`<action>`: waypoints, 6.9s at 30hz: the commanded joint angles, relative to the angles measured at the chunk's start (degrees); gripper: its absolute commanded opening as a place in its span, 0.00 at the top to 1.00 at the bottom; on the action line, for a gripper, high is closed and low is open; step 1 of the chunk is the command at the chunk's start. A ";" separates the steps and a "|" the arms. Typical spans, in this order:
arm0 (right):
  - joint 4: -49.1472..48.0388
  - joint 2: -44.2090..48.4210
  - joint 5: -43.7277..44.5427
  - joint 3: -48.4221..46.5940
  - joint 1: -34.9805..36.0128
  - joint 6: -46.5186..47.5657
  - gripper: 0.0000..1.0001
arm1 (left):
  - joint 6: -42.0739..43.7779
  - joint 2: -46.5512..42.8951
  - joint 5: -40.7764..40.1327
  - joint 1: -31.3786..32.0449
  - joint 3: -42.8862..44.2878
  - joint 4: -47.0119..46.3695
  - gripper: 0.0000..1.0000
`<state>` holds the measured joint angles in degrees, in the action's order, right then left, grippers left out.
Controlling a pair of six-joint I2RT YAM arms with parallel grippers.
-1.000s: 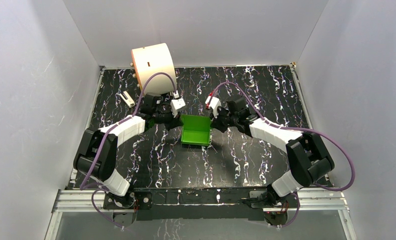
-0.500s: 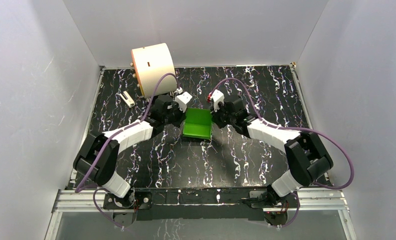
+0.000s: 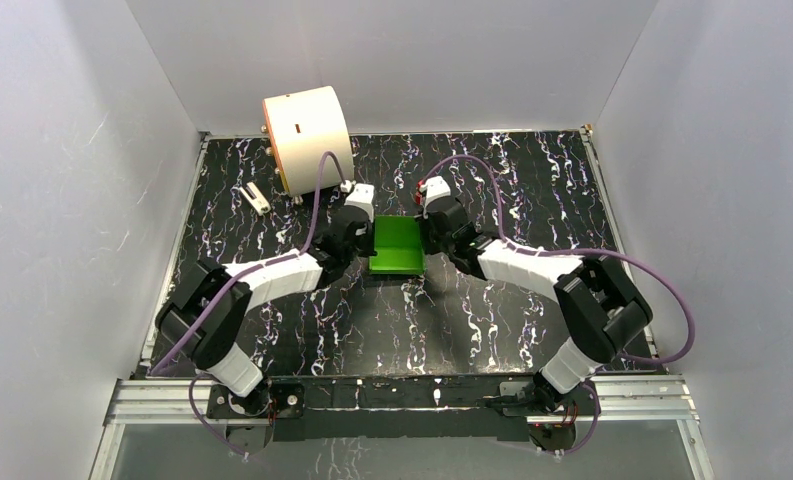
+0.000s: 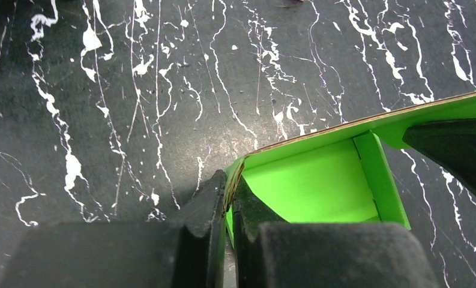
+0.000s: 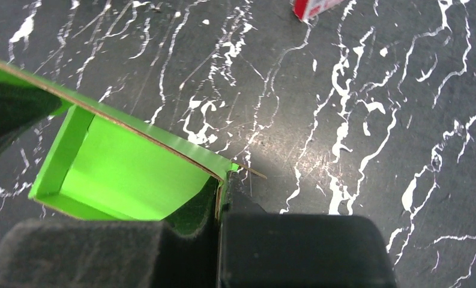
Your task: Fold the paper box
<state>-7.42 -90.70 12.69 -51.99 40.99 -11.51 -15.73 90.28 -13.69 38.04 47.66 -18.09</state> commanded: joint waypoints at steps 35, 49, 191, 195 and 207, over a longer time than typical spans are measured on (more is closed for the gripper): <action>-1.54 -5.04 30.79 0.16 9.30 -27.47 0.97 | -31.03 7.40 -27.79 10.04 4.75 5.52 0.91; -10.64 -1.48 29.67 10.20 10.47 -25.46 0.96 | -36.28 3.21 -26.20 11.04 -4.23 3.14 0.87; -21.22 6.50 -3.48 13.45 3.65 6.87 1.00 | 2.74 -6.43 26.98 -6.25 -15.32 -25.52 0.98; -21.75 4.55 2.24 12.35 6.30 4.60 1.00 | 1.49 -5.35 23.04 -5.62 -15.54 -25.83 0.98; -25.70 3.36 9.22 9.44 8.40 4.96 1.00 | -2.27 -7.87 16.34 -2.71 -16.78 -27.50 0.98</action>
<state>-27.59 -87.18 22.59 -38.50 47.79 -5.63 -15.53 84.86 2.44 32.88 30.50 -41.76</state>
